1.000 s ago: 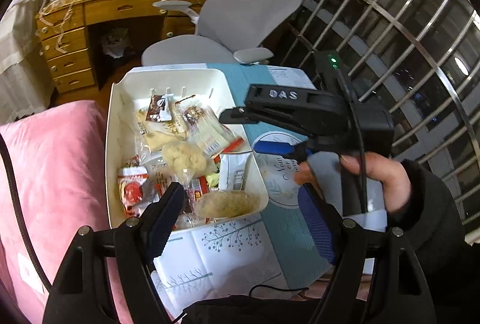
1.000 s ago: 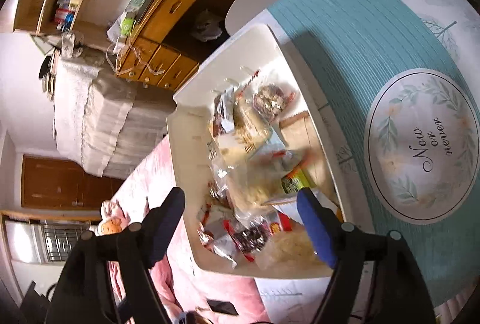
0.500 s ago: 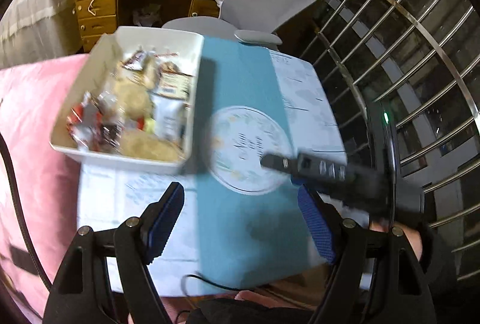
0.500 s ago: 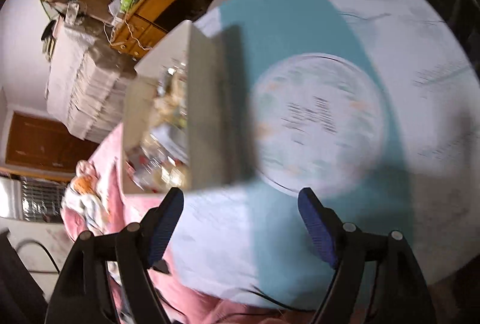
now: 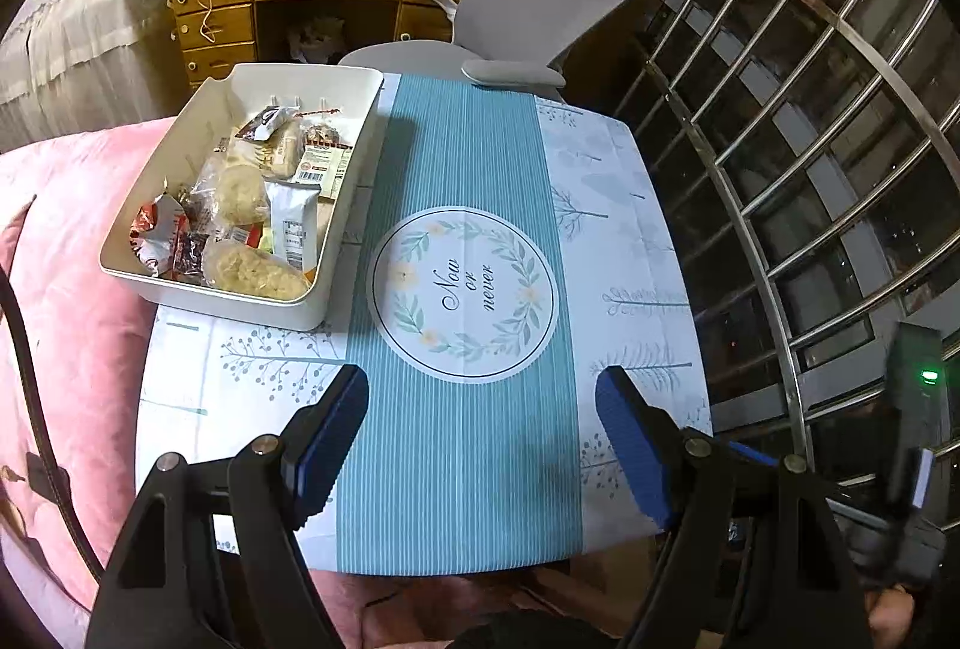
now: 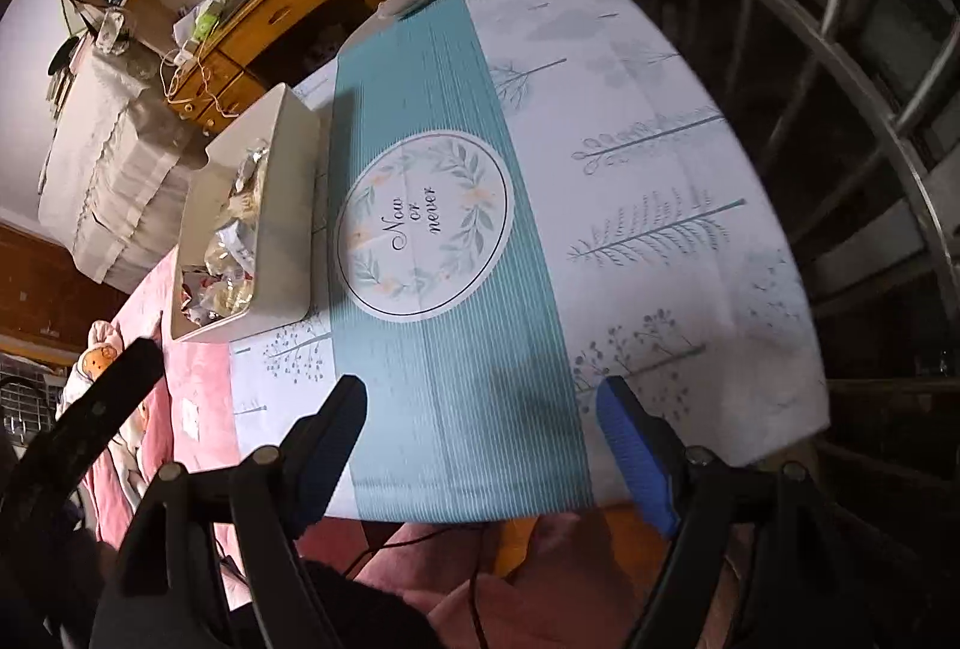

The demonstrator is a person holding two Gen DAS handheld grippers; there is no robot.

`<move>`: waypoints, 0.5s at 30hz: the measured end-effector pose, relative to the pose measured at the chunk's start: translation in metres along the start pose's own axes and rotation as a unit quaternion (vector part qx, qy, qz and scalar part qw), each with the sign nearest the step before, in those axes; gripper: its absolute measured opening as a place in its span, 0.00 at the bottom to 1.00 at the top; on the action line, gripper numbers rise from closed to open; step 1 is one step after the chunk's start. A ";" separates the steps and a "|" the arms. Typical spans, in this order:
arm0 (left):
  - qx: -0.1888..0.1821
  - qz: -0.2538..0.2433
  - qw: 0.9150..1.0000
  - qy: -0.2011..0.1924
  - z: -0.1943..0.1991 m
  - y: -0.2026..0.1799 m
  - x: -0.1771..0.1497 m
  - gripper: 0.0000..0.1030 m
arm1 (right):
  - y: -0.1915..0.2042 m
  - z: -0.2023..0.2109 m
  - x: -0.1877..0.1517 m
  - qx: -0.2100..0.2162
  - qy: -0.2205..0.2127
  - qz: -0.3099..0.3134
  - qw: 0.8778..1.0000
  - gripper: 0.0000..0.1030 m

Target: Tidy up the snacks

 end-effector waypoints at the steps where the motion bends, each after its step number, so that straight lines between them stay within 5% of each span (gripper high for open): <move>1: 0.005 -0.008 1.000 0.003 0.002 -0.002 0.001 0.75 | 0.001 0.007 -0.001 -0.003 -0.005 0.004 1.000 0.78; 9: 0.031 -0.045 0.998 -0.006 0.032 -0.014 0.013 0.81 | 0.026 0.053 -0.009 -0.031 -0.039 0.054 0.997 0.84; 15: 0.065 -0.064 0.994 -0.057 0.059 -0.020 0.014 0.89 | 0.031 0.082 -0.014 -0.055 -0.101 0.061 0.991 0.93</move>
Point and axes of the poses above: each gripper's, at about its wrist camera, not at the fingertips, and z roughly against the way its jaws point, y to its left, x to its top, the point moved 5 cm from there along -z, roughly the way its jaws point, and after that the axes turned 11 degrees about -x, right-handed, at the moved point
